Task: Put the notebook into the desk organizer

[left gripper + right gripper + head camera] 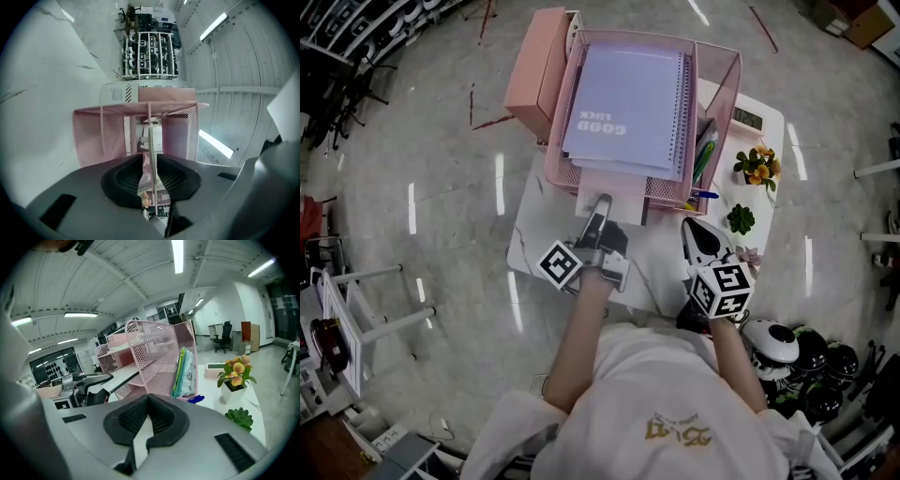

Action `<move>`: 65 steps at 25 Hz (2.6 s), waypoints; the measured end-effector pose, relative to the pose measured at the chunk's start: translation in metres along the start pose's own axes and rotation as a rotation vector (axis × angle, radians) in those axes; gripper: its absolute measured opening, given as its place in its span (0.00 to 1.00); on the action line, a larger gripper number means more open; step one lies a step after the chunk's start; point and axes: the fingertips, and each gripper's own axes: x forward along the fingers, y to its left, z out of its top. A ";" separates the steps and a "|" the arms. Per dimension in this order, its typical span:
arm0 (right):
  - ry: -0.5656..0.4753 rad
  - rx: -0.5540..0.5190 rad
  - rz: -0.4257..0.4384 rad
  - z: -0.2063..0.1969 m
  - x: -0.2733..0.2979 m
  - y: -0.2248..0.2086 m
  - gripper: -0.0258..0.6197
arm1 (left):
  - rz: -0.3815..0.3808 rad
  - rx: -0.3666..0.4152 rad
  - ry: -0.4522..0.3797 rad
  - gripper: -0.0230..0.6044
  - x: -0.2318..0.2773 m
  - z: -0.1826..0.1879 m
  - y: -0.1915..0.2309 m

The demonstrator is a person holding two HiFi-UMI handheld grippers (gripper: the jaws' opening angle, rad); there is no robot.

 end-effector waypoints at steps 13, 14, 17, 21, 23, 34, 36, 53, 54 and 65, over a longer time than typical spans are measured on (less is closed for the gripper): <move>-0.057 -0.024 0.021 0.016 -0.020 0.017 0.05 | 0.039 0.071 -0.026 0.41 -0.030 0.008 -0.002; -0.062 -0.027 0.023 0.017 -0.022 0.018 0.05 | 0.033 0.076 -0.028 0.42 -0.032 0.008 -0.004; -0.077 -0.031 0.029 0.017 -0.030 0.023 0.05 | 0.035 0.088 -0.032 0.43 -0.042 0.004 -0.006; -0.098 -0.036 0.039 0.020 -0.042 0.030 0.05 | 0.056 0.119 -0.041 0.40 -0.061 0.002 -0.010; -0.110 -0.037 0.049 0.023 -0.047 0.035 0.05 | 0.055 0.147 -0.043 0.35 -0.070 0.002 -0.015; -0.192 -0.070 0.104 0.038 -0.077 0.077 0.05 | 0.029 0.497 0.084 0.07 -0.107 -0.024 -0.067; -0.206 -0.080 0.108 0.041 -0.084 0.083 0.05 | 0.030 0.583 0.105 0.06 -0.112 -0.029 -0.076; -0.264 -0.105 0.062 0.044 -0.125 0.089 0.05 | 0.091 0.990 0.144 0.06 -0.137 -0.050 -0.101; -0.265 -0.103 0.061 0.044 -0.126 0.088 0.05 | 0.089 0.997 0.145 0.06 -0.137 -0.051 -0.102; -0.258 -0.106 0.069 0.037 -0.129 0.092 0.05 | 0.101 1.015 0.135 0.06 -0.149 -0.052 -0.104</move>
